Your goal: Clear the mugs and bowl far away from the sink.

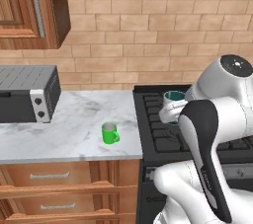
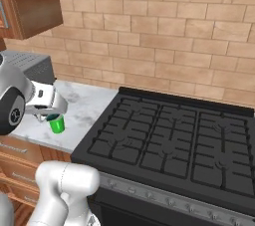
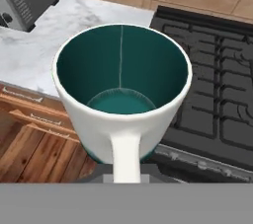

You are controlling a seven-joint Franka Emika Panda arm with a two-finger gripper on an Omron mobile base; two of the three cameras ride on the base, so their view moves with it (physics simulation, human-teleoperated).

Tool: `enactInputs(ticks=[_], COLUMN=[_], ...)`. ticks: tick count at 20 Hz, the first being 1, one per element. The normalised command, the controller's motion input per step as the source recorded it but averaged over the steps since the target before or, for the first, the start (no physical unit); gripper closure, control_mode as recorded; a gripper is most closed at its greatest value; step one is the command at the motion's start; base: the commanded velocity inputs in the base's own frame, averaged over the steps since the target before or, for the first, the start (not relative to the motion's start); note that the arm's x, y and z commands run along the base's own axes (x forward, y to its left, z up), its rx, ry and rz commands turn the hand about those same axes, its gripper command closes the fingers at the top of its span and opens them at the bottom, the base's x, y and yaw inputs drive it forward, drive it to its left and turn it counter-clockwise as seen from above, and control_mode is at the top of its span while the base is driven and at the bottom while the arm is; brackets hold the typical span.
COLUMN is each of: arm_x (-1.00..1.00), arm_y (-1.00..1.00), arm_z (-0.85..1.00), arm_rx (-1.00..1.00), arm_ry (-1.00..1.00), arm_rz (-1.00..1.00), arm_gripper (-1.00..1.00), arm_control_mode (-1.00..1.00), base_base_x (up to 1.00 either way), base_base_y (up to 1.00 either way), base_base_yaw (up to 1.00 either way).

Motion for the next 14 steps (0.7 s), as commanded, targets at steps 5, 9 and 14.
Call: enactInputs(ticks=[5, 9, 14], arm_x=[0.68, 0.6, 0.7], arm_y=[0.0, 0.0, 0.0], arm_z=[-0.05, -0.03, -0.12], arm_rx=[-0.08, -0.14, -0.12], arm_ry=[-0.02, -0.13, -0.1], arm_rz=[0.37, 0.27, 0.24], arm_gripper=[1.0, 1.0, 1.0], arm_control_mode=[-1.0, -1.0, -1.0], base_base_x=[0.0, 0.0, 0.0], base_base_y=[0.0, 0.0, 0.0], base_base_yaw=[0.0, 0.0, 0.0])
